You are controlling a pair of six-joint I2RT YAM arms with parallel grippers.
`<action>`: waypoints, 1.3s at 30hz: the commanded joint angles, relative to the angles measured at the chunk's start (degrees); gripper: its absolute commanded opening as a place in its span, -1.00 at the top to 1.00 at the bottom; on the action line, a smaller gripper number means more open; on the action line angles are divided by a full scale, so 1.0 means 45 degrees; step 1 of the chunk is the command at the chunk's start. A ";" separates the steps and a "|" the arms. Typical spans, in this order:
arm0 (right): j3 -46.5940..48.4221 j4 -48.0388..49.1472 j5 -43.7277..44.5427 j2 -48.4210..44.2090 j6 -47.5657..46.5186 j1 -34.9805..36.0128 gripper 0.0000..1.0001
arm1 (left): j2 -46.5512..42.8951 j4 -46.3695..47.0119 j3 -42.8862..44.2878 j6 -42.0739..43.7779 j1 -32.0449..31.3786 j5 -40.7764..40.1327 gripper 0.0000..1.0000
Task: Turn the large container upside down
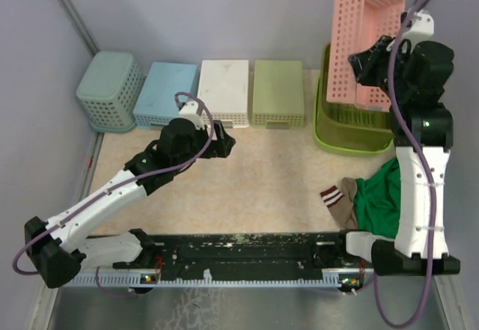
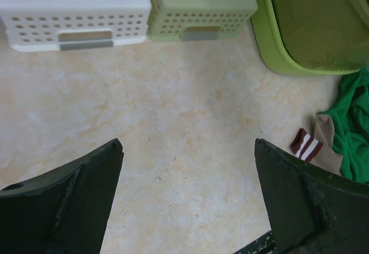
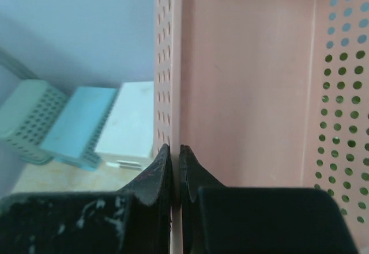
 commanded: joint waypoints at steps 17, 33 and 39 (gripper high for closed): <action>-0.8193 1.1745 -0.6310 -0.1400 0.8556 0.7401 1.00 | -0.4725 -0.2409 0.3738 0.1731 0.1731 -0.5348 -1.00; -1.4323 2.8084 -0.5569 0.3927 1.9742 0.8686 1.00 | -0.3950 -0.2618 0.3653 0.2258 0.1731 -0.3920 -1.00; -1.6736 3.0566 -0.3786 0.5849 2.1502 0.8596 1.00 | -0.3460 -0.2688 0.3449 0.2154 0.1731 -0.3262 -1.00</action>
